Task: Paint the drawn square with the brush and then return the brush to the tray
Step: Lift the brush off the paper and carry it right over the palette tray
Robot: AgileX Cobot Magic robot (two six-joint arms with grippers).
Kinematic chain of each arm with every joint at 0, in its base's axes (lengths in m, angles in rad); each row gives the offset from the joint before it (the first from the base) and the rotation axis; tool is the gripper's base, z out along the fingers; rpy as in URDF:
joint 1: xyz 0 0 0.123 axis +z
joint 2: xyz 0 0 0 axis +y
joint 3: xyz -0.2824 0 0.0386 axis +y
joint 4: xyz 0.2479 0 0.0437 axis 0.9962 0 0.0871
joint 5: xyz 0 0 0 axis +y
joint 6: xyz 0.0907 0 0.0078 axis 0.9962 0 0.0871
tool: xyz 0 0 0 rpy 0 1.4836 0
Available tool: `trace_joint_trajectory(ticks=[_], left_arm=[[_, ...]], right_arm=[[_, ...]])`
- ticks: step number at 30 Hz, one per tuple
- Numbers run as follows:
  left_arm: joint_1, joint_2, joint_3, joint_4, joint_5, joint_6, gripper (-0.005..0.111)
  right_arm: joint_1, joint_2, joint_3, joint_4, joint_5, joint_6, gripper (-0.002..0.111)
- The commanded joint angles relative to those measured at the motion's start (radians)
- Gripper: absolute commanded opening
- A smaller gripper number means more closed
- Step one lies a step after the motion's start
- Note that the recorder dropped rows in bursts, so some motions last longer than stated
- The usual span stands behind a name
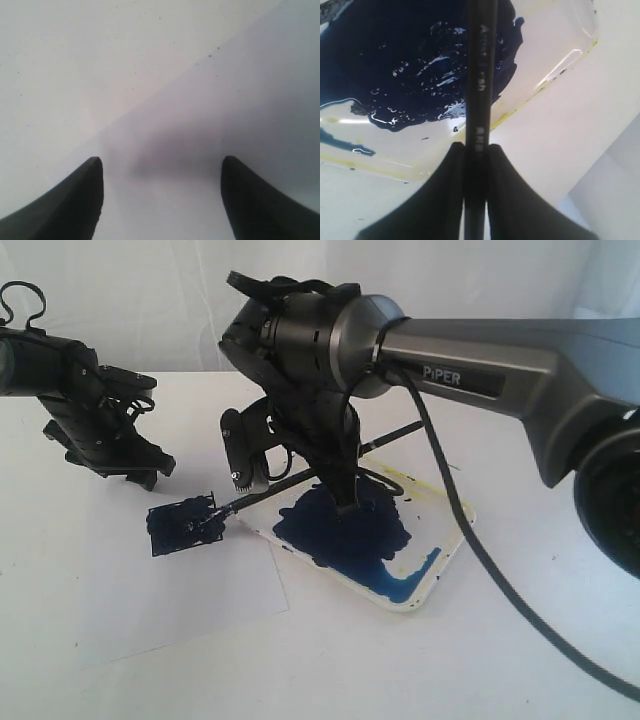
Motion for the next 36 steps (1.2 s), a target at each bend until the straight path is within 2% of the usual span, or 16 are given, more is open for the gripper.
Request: trace_joint_trajectory(ticks=[1,11,19,27,31,35,36], left_arm=[[0.000,0.007,0.007,0.001,0.038,0.004,0.070],[0.000,0.007,0.007,0.001,0.038,0.006,0.070],[0.000,0.007,0.007,0.001,0.030,0.006,0.070],[0.000,0.007,0.007,0.001,0.030,0.006,0.070],[0.000,0.007,0.007,0.001,0.030,0.006,0.070],[0.000,0.007,0.007,0.001,0.030,0.006,0.070],[0.000,0.007,0.007,0.001,0.030,0.006,0.070]], right_arm=[[-0.005,-0.051,0.003,0.000,0.003,0.005,0.000],[-0.025,-0.090,0.003,-0.009,0.019,0.003,0.000],[-0.145,-0.113,0.003,0.138,0.019,0.043,0.000],[-0.264,-0.119,0.031,0.177,0.019,0.039,0.000],[-0.336,-0.133,0.110,0.190,0.019,-0.046,0.000],[-0.448,-0.146,0.223,0.212,-0.126,-0.346,0.000],[-0.466,-0.146,0.226,0.219,-0.141,-0.361,0.000]])
